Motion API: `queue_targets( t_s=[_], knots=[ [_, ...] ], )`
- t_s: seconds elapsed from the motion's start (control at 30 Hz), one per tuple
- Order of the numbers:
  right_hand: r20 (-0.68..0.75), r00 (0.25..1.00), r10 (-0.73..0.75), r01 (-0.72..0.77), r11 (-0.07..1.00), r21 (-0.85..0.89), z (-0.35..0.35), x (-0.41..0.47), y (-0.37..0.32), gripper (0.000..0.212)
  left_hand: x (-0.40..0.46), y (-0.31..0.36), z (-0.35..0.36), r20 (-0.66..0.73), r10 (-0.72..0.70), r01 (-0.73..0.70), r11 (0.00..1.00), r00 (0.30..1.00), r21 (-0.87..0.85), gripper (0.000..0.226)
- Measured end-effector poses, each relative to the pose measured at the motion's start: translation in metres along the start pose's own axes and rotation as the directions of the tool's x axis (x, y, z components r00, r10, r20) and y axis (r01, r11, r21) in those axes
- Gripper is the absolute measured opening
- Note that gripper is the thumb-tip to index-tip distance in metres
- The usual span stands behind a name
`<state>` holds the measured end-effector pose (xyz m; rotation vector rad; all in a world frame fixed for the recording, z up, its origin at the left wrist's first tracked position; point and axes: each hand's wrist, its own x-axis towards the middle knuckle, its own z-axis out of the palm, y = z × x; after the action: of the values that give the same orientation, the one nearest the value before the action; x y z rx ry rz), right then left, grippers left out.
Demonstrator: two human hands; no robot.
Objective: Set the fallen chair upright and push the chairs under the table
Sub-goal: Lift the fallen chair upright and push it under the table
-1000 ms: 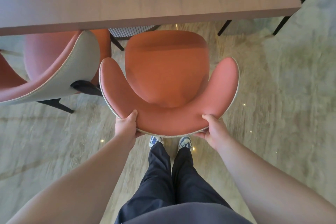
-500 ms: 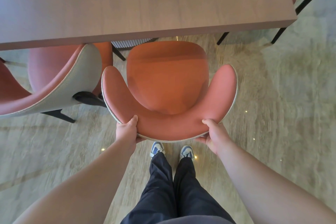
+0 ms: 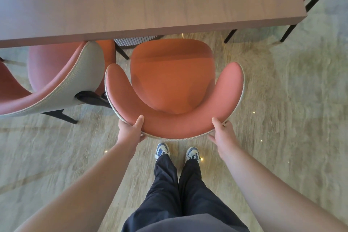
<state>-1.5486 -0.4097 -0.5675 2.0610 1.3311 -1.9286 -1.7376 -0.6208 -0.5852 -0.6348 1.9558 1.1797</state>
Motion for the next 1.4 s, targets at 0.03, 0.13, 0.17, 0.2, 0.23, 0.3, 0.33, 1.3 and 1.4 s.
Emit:
queue_targets(
  t_s=[0.03, 0.13, 0.17, 0.2, 0.23, 0.3, 0.33, 1.3, 1.4],
  knots=[
    [-0.079, 0.993, -0.091, 0.08, 0.987, -0.143, -0.002, -0.008, 0.004, 0.065, -0.005, -0.003, -0.003, -0.052, 0.077, -0.07, 0.989, 0.996, 0.128, 0.074],
    [-0.073, 0.853, -0.516, 0.461, 0.812, -0.357, -0.009, -0.036, 0.018, 0.064, -0.026, -0.012, -0.011, -0.111, 0.445, -0.361, 0.827, 0.888, 0.43, 0.084],
    [0.025, 0.767, -0.641, 0.585, 0.684, -0.436, -0.01, -0.042, 0.021, 0.063, -0.034, -0.014, -0.011, -0.04, 0.594, -0.487, 0.695, 0.804, 0.53, 0.077],
    [0.17, 0.681, -0.712, 0.675, 0.521, -0.522, -0.009, -0.046, 0.024, 0.062, -0.04, -0.017, -0.009, 0.092, 0.709, -0.6, 0.513, 0.7, 0.614, 0.068],
    [0.328, 0.606, -0.724, 0.731, 0.345, -0.589, -0.006, -0.047, 0.026, 0.062, -0.044, -0.02, -0.006, 0.257, 0.762, -0.685, 0.313, 0.595, 0.658, 0.06],
    [0.565, 0.524, -0.638, 0.747, 0.026, -0.664, 0.003, -0.044, 0.029, 0.066, -0.046, -0.026, 0.001, 0.552, 0.69, -0.751, -0.018, 0.468, 0.66, 0.059],
    [0.627, 0.523, -0.577, 0.724, -0.088, -0.684, 0.008, -0.041, 0.031, 0.07, -0.045, -0.027, 0.003, 0.65, 0.606, -0.746, -0.136, 0.458, 0.652, 0.063],
    [0.198, 0.753, -0.627, 0.333, 0.104, -0.937, -0.024, 0.041, -0.035, 0.077, 0.033, 0.04, -0.035, 0.224, 0.595, -0.404, 0.188, 0.772, 0.895, 0.079],
    [0.166, 0.815, -0.556, 0.274, 0.117, -0.955, -0.023, 0.053, -0.034, 0.078, 0.04, 0.042, -0.035, 0.218, 0.539, -0.384, 0.218, 0.814, 0.897, 0.081]
  ],
)
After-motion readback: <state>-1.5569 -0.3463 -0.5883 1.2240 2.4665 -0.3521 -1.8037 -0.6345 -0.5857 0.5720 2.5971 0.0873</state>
